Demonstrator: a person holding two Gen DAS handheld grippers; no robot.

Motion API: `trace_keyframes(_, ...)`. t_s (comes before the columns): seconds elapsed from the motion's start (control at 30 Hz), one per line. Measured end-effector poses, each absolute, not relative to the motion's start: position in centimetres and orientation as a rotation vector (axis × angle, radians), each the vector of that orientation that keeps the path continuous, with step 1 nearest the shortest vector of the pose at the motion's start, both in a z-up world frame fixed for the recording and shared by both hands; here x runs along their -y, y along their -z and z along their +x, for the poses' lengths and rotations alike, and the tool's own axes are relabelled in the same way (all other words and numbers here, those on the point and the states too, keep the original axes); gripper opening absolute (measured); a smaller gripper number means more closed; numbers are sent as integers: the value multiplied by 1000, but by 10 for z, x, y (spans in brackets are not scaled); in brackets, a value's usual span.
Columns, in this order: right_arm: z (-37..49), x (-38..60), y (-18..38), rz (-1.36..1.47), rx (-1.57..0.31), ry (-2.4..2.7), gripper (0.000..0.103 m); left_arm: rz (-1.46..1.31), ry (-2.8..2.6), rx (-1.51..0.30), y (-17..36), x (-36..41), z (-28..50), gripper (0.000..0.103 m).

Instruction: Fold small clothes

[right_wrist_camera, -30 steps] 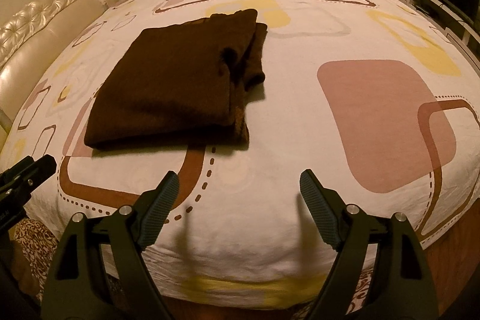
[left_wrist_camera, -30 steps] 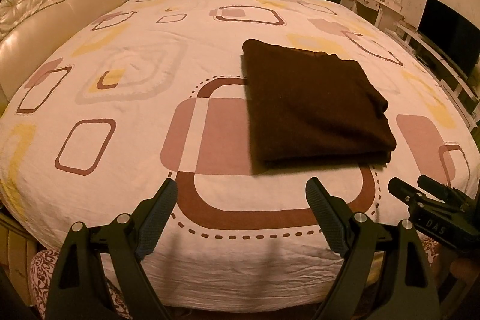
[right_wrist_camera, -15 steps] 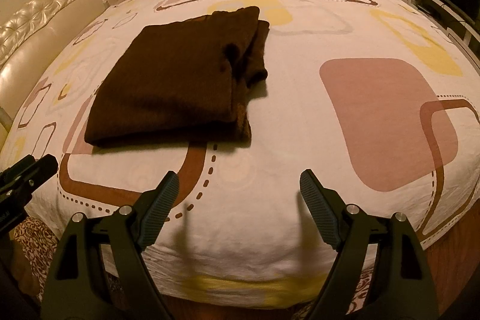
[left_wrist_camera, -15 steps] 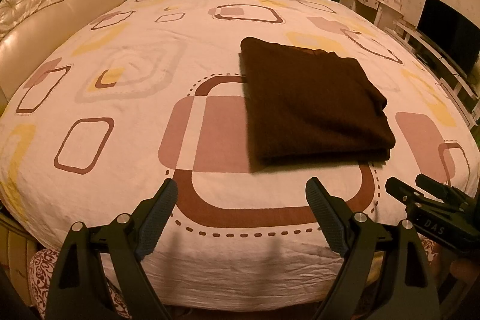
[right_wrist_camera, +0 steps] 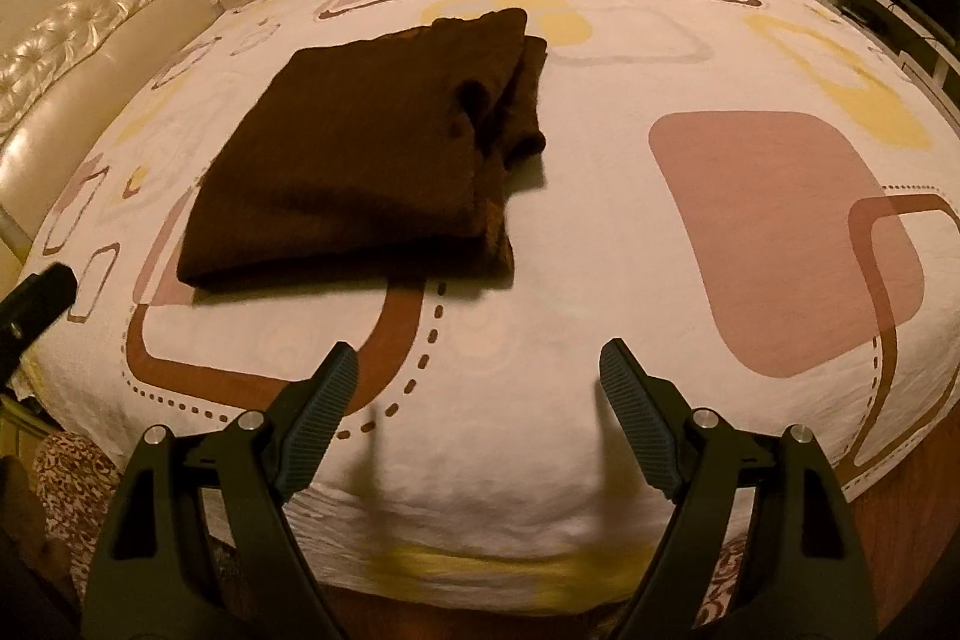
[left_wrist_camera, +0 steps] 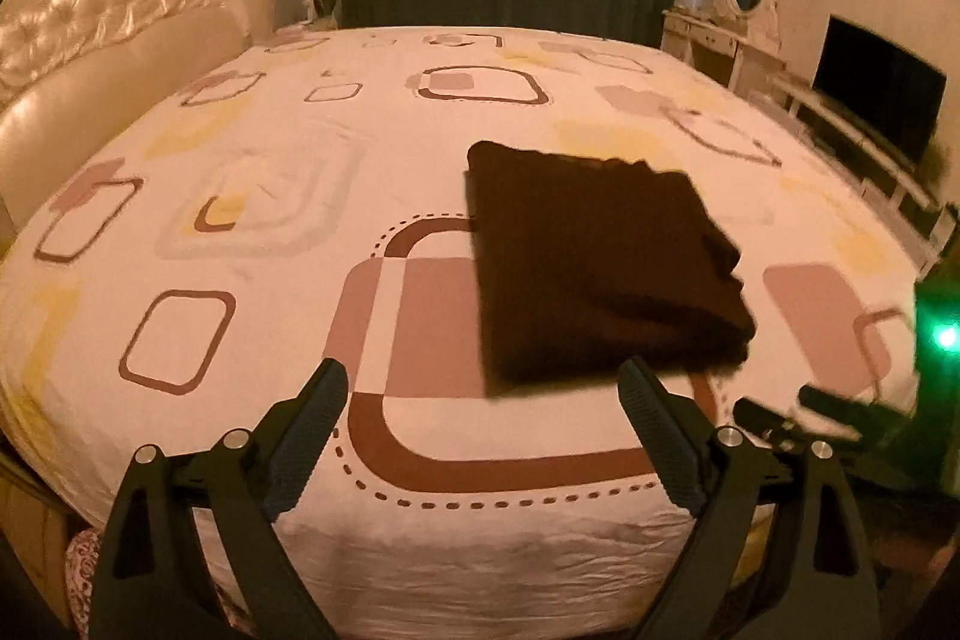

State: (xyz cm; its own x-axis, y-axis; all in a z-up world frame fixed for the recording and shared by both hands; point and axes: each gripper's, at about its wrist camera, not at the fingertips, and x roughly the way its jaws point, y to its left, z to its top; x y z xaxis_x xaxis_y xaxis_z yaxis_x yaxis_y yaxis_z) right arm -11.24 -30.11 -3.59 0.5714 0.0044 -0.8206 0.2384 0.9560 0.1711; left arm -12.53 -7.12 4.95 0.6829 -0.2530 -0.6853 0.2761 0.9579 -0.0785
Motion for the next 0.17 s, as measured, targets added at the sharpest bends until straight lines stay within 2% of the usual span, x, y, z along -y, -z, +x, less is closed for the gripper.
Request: trace_keyframes(0.17,-105,315,19,326,-920,111,83,-2,228,-764,-61,48,-89,91)
